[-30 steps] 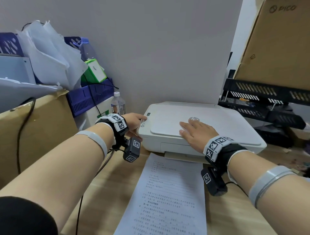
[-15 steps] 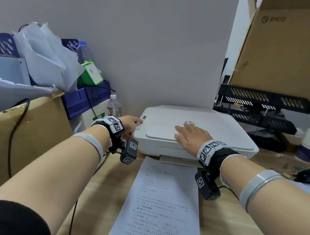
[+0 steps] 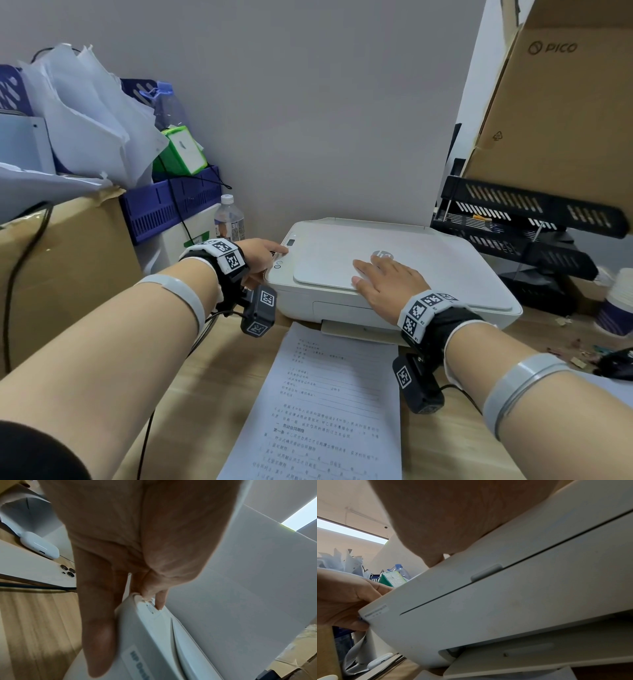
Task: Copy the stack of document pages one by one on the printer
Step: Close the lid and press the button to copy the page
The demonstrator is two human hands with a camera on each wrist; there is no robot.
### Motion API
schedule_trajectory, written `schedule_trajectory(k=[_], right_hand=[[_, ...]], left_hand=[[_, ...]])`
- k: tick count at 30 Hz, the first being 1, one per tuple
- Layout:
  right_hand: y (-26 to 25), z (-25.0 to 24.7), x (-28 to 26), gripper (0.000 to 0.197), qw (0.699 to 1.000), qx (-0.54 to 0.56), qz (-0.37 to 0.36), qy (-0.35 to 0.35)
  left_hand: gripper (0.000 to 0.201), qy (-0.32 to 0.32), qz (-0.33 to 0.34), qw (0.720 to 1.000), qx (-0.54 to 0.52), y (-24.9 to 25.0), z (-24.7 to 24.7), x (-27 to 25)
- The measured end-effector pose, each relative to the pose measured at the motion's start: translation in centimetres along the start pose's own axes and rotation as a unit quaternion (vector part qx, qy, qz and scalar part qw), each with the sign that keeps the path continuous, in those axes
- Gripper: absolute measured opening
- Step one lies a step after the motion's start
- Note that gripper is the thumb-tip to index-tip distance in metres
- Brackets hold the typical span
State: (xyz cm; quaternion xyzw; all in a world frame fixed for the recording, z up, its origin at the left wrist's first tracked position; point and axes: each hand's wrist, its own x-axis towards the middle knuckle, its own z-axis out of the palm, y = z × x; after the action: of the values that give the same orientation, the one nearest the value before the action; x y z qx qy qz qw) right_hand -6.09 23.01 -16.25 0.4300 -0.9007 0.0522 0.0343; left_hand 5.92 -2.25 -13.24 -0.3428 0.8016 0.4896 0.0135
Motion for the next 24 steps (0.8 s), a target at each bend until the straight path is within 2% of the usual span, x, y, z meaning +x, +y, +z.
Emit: schedule_trajectory(k=[5, 9, 18, 24], right_hand=[[-0.1, 0.0, 0.0, 0.055, 1.000, -0.002, 0.001, 0.002], [0.0, 0.0, 0.0, 0.056, 1.000, -0.002, -0.001, 0.002], [-0.1, -0.1, 0.0, 0.056, 1.000, 0.000, 0.000, 0.003], [-0.2, -0.2, -0.2, 0.056, 1.000, 0.000, 0.002, 0.000]], left_hand=[[0.053, 0.004, 0.008, 1.000, -0.002, -0.4, -0.1, 0.3], [0.061, -0.028, 0.004, 1.000, 0.000, -0.7, -0.4, 0.6], [0.043, -0.021, 0.001, 0.999, 0.031, -0.1, -0.4, -0.3], [0.044, -0.017, 0.000, 0.998, 0.063, 0.3, -0.4, -0.8]])
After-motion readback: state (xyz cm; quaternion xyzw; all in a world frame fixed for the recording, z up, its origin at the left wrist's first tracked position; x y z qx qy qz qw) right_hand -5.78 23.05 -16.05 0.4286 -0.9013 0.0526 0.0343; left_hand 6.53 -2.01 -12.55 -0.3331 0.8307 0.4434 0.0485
